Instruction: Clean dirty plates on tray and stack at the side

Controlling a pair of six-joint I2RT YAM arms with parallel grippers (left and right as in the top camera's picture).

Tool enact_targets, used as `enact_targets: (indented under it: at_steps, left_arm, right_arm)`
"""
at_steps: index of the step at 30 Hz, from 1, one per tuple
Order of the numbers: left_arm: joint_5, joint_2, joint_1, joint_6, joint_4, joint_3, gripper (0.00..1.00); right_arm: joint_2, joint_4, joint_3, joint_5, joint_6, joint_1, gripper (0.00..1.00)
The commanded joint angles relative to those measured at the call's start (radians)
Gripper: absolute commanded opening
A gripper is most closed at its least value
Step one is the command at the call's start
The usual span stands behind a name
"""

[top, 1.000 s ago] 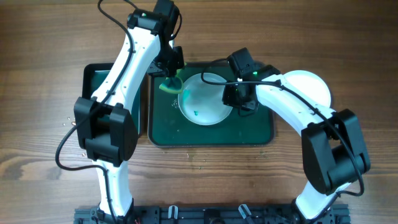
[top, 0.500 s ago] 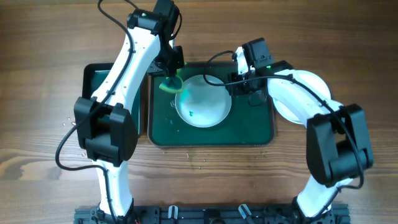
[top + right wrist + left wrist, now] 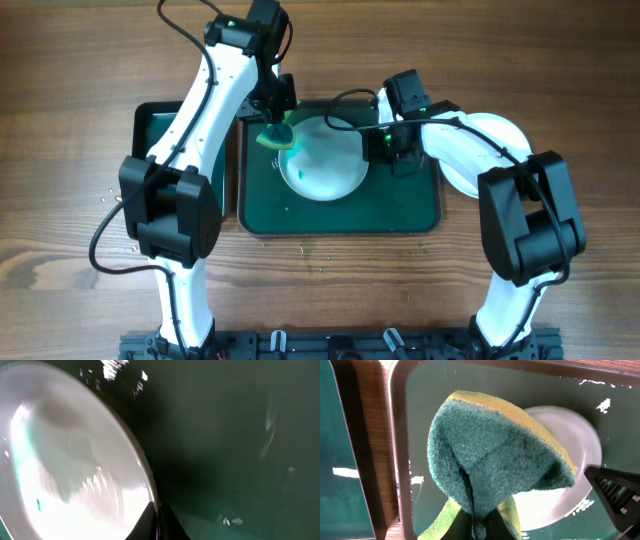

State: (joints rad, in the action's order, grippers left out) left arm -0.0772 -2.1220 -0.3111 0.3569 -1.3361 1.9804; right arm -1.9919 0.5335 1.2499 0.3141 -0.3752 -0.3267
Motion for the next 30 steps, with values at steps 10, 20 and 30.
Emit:
enact_targets:
  at_steps: [10,20,30]
  left_arm:
    - [-0.038,0.014,-0.063,0.021,0.168,-0.173,0.04]
    - [-0.191,-0.036,-0.074,-0.119,0.394,-0.299,0.04]
    - [-0.226,-0.088,-0.078,-0.119,0.499,-0.390,0.04]
  right_arm:
    - [-0.015,0.065,-0.002,-0.109,-0.203,-0.001,0.04]
    - [-0.015,0.063,-0.002,-0.104,-0.196,-0.001,0.04]
    - [-0.015,0.063,-0.002,-0.105,-0.201,-0.001,0.04]
